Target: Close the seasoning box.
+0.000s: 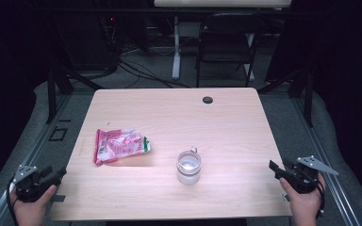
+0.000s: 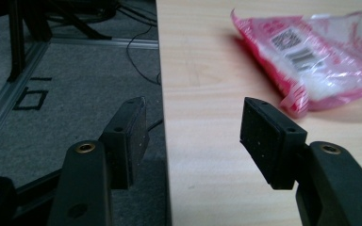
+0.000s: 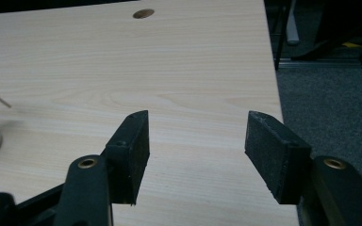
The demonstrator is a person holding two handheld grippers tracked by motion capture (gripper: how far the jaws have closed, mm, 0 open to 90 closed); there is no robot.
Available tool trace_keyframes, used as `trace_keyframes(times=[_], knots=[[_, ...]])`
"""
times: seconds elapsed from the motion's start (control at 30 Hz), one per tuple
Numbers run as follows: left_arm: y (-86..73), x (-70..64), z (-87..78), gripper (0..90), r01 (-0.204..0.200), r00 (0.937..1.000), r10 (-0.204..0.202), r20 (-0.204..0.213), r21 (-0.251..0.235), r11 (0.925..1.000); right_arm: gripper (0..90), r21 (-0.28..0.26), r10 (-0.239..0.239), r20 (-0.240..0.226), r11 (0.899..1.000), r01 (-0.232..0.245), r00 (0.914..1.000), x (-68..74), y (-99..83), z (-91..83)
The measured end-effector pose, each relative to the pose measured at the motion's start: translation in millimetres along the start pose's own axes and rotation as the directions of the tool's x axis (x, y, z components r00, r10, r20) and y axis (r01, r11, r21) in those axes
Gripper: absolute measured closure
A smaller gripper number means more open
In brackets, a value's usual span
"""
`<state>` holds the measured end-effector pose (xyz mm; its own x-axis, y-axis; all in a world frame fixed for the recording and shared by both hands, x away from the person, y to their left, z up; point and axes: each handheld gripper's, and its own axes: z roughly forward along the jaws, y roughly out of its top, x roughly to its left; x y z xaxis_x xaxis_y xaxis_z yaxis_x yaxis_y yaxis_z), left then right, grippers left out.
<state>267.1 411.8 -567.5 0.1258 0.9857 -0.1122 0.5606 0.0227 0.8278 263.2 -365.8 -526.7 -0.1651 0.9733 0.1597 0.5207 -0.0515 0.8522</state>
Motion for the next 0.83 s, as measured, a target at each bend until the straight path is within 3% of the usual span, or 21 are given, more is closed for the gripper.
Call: trace_keyframes(times=[0.33,0.43,0.53,0.67,0.83], knots=[[-10.5,-4.0,12.3,41.9,-0.01,0.9995,0.01,0.029,0.007,0.9999,41.2,-0.047,0.076,0.065,0.996,-0.073,0.995,-22.1,-16.6,3.5],[-13.4,-5.1,15.5,41.8,-0.012,0.9993,0.011,0.036,0.012,0.9999,41.5,-0.057,0.136,0.059,0.989,-0.133,0.9889,-28.6,-21.0,5.3],[-13.2,-6.1,16.3,41.9,-0.02,0.9992,0.019,0.034,0.025,0.9995,41.7,-0.038,0.156,0.053,0.987,-0.154,0.9863,-35.1,-24.8,7.3],[-13.3,-7.5,16.5,41.7,-0.022,0.9991,0.022,0.036,0.024,0.9995,41.9,-0.05,0.209,0.05,0.977,-0.206,0.9767,-39.7,-29.4,10.5],[-13.6,-4.8,16.2,41.6,0.003,0.9993,-0.004,0.037,0.025,0.9997,42.0,-0.072,0.259,0.048,0.964,-0.255,0.9647,-47.1,-32.1,8.3]])
